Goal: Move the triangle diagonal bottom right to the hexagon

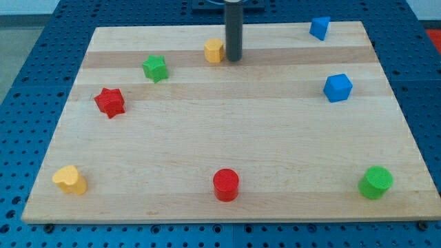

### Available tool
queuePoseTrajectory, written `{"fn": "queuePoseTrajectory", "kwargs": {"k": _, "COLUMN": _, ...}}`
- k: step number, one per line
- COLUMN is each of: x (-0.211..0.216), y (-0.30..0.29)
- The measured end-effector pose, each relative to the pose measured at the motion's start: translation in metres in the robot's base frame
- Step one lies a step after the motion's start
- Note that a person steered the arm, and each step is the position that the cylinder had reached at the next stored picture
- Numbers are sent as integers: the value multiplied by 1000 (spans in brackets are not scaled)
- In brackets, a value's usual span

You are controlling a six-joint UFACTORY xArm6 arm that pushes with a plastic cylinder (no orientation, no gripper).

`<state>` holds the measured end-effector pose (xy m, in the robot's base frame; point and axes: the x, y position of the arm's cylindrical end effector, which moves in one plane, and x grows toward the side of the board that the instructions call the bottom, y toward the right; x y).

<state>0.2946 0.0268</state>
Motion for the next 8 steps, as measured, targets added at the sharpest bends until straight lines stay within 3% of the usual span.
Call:
{"fn": "queuePoseTrajectory", "kwargs": {"k": 1, "x": -7, "y": 49}}
{"fn": "queuePoseTrajectory", "kwargs": {"k": 2, "x": -38, "y": 54}}
{"fn": "queuePoseTrajectory", "kwargs": {"k": 4, "x": -91, "y": 148}}
{"fn": "queuePoseTrajectory", "kwargs": {"k": 8, "x": -102, "y": 188}}
